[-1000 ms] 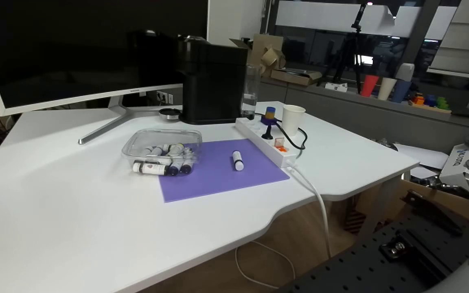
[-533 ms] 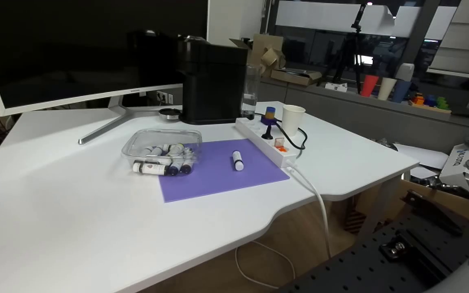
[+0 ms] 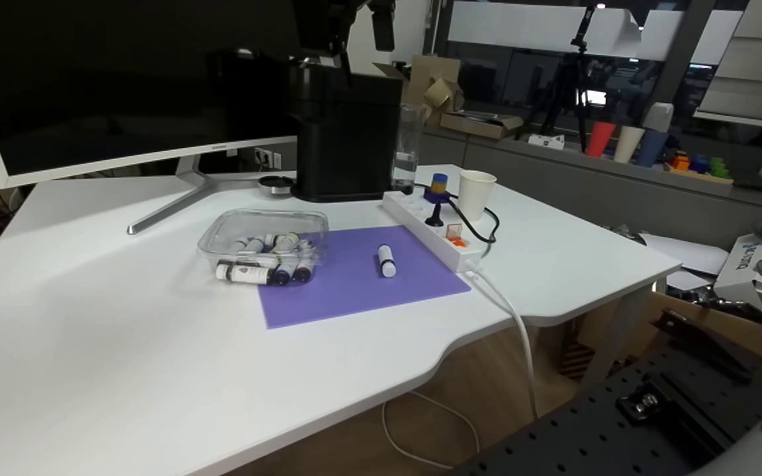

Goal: Uncover the lid of the clear container

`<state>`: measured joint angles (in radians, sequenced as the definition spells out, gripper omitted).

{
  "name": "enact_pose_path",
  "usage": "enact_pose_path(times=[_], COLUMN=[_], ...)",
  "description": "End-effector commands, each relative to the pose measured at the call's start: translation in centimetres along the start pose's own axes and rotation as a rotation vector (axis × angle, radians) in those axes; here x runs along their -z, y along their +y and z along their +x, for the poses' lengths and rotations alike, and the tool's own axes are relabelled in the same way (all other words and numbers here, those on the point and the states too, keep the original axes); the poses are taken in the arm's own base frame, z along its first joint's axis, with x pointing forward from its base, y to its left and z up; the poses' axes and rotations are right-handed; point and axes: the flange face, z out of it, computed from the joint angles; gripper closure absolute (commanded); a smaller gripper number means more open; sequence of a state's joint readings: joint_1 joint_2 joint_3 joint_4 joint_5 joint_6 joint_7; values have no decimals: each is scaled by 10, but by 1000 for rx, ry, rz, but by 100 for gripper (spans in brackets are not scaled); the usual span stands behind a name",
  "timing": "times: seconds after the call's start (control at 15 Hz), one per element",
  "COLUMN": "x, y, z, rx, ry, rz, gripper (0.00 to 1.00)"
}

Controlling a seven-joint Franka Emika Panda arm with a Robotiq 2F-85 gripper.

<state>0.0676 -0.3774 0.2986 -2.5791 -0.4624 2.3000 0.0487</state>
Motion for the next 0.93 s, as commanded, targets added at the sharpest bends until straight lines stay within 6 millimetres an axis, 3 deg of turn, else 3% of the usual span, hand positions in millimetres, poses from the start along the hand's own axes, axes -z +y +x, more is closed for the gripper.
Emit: enact_pose_path(times=[0.0, 0.27, 0.87], x=[1, -14, -105], y=[0, -2, -30], z=[0, 2, 3], rx=[3, 62, 232], ry=[1, 33, 57], rz=[-3, -107, -171], gripper=[0, 0, 0])
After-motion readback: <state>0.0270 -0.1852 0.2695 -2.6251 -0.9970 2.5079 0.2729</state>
